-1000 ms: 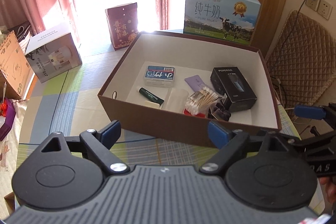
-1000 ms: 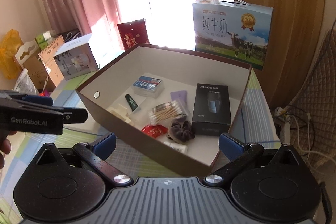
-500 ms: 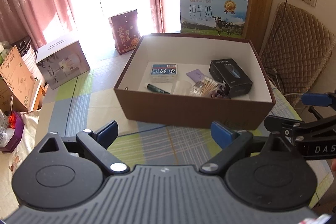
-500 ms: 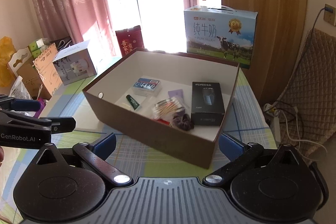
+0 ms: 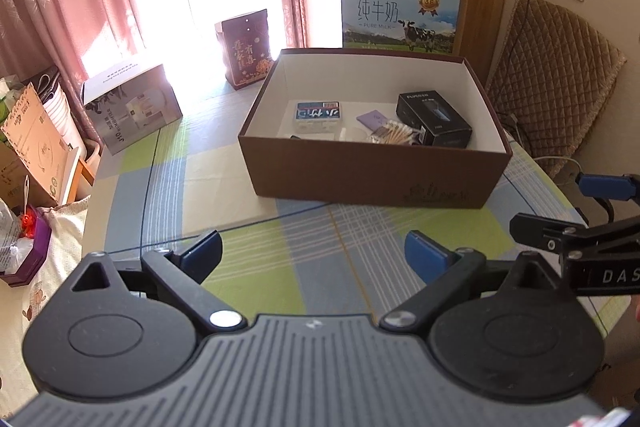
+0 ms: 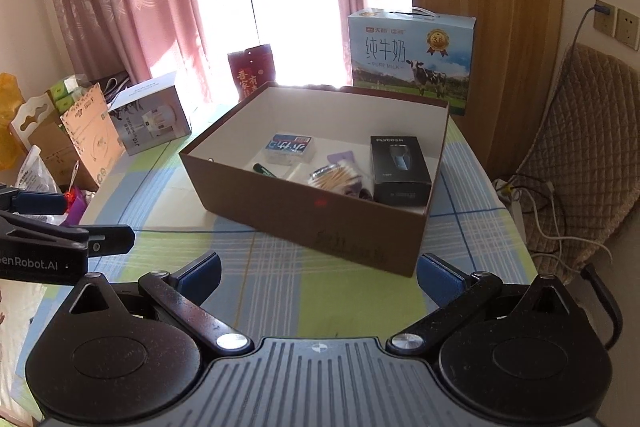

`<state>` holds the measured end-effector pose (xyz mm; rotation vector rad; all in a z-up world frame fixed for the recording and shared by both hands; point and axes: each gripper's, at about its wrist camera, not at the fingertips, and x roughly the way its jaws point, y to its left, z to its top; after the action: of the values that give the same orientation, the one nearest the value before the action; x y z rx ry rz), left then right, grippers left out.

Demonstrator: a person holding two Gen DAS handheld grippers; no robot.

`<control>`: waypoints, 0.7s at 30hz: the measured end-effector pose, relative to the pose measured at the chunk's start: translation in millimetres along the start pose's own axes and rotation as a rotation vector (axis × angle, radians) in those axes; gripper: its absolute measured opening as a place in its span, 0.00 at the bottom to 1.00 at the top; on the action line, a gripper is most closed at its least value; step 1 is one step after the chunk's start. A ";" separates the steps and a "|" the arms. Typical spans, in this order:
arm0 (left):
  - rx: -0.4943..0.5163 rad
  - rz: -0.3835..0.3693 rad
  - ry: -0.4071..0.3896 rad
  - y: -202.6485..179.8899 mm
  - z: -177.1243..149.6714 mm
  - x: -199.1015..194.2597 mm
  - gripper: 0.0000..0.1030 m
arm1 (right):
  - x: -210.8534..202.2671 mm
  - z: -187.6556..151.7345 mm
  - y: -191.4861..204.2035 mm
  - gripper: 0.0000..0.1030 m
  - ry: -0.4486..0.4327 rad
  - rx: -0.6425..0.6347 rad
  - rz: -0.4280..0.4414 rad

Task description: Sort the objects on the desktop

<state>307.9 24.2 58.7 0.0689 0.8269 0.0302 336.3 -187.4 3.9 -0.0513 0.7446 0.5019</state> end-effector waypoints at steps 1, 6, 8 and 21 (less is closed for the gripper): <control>0.000 -0.002 0.000 1.0 -2.5 -1.9 0.95 | -2.1 -1.7 2.3 0.98 0.000 -0.002 -0.005; 0.000 -0.003 0.003 6.8 -15.4 -10.7 0.95 | -11.2 -10.4 12.3 0.98 -0.002 -0.008 -0.017; -0.003 -0.002 0.001 10.0 -20.5 -15.4 0.95 | -14.1 -13.8 16.3 0.98 -0.002 -0.015 -0.023; 0.007 -0.014 0.009 23.7 -45.4 -33.1 0.96 | -29.9 -37.7 41.4 0.98 -0.001 -0.028 -0.038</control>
<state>252.1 48.4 54.0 0.0696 0.8365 0.0145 274.9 -171.7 1.2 -0.0915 0.7341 0.4764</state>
